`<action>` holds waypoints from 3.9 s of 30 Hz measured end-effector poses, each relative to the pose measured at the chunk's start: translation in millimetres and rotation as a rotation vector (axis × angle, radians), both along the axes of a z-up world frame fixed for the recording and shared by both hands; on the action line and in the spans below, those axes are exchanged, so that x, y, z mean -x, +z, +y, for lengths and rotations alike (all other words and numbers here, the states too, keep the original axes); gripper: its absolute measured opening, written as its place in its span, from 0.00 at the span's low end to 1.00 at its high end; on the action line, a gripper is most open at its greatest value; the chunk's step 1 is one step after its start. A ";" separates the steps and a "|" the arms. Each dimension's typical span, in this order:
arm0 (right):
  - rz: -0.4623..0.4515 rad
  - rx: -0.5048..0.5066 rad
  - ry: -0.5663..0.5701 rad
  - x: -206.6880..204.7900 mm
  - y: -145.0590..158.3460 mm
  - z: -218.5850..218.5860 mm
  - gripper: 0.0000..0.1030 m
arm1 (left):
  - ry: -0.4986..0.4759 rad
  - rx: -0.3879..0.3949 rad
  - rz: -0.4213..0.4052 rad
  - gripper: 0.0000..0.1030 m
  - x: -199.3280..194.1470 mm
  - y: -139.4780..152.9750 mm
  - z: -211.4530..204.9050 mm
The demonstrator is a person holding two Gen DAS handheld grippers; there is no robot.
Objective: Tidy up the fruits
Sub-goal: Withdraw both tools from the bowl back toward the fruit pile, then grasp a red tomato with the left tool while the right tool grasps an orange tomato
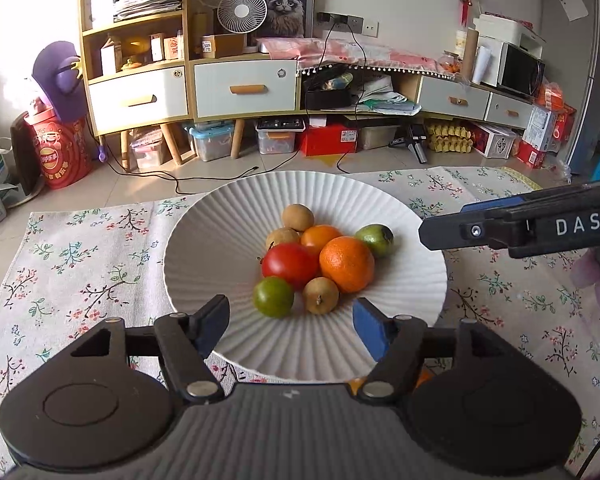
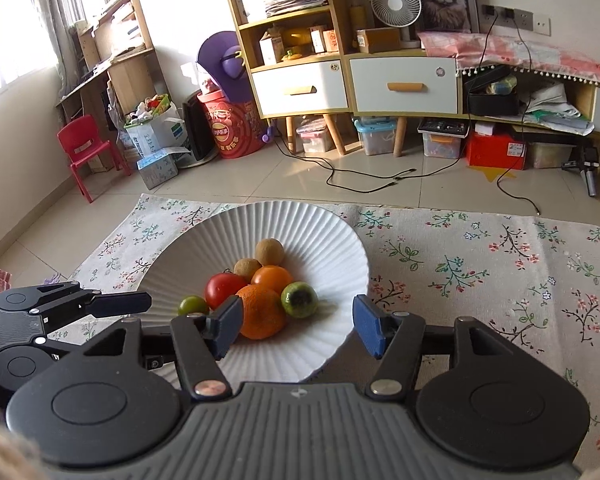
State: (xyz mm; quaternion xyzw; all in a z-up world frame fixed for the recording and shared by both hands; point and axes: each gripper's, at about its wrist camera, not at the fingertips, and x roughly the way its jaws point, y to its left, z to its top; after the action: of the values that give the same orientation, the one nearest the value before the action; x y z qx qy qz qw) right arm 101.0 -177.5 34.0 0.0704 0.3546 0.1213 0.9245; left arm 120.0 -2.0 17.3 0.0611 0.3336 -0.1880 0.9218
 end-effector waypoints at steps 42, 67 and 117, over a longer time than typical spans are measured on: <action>-0.052 0.134 0.176 138.8 -40.8 36.1 0.99 | 0.138 0.038 0.029 0.95 111.5 -38.0 44.0; -0.070 0.214 0.267 141.9 -43.7 55.4 0.26 | 0.053 0.045 -0.016 0.89 93.3 -53.8 17.5; 0.000 0.133 0.115 104.7 -37.2 18.6 0.26 | -0.019 0.189 0.120 0.31 61.7 -39.9 4.5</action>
State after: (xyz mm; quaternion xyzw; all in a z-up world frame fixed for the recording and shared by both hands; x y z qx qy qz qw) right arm -3.7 -158.9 -3.2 -0.0116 0.3654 0.1503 0.9185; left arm 58.2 2.5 -22.5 -0.0342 0.3682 -0.2304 0.9001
